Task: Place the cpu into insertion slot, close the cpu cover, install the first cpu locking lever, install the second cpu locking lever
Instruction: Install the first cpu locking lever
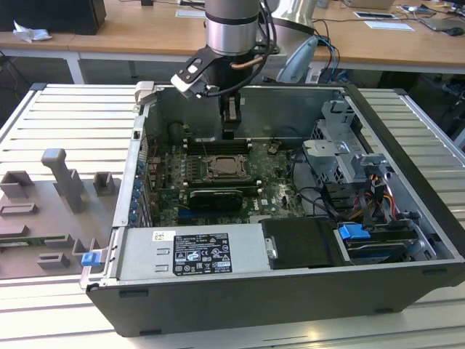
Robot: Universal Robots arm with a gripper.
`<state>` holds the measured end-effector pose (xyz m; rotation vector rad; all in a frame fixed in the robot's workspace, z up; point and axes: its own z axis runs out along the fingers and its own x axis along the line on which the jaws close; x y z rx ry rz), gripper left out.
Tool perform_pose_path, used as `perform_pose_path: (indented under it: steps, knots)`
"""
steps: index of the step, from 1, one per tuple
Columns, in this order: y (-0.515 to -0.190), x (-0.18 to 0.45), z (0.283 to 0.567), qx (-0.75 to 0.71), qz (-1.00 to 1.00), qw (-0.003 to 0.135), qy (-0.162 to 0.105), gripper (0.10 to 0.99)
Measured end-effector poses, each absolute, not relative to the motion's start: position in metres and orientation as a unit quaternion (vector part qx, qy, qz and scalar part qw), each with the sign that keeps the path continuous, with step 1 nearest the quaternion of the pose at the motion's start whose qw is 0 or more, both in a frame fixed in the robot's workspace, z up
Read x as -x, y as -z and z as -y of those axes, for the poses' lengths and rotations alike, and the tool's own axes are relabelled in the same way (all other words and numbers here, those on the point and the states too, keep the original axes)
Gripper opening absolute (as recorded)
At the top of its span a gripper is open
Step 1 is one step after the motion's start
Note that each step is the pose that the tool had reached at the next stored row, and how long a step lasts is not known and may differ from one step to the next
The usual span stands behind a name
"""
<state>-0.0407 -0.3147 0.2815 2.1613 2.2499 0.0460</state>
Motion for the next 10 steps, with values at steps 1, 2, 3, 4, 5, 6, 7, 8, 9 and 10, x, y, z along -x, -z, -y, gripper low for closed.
perform_pose_path:
  steps: [1,2,3,4,5,6,7,8,9,10]
  knots:
    - [-0.2815,0.0407,0.3147,-0.689,-0.725,0.011,-0.015,0.106]
    - [-0.2815,0.0407,0.3147,-0.681,-0.732,0.010,-0.015,0.106]
    - [-0.2815,0.0407,0.3147,-0.677,-0.736,0.010,-0.015,0.106]
    - [-0.2815,0.0407,0.3147,-0.674,-0.739,0.010,-0.015,0.106]
    - [-0.2815,0.0407,0.3147,-0.666,-0.745,0.010,-0.015,0.106]
    - [-0.2815,0.0407,0.3147,-0.661,-0.750,0.010,-0.015,0.106]
    - [-0.2815,0.0407,0.3147,-0.654,-0.756,0.010,-0.015,0.106]
    - [-0.2815,0.0407,0.3147,-0.646,-0.763,0.010,-0.015,0.106]
    - [-0.2815,0.0407,0.3147,-0.643,-0.766,0.010,-0.015,0.106]
    - [-0.2815,0.0407,0.3147,-0.637,-0.771,0.010,-0.016,0.106]
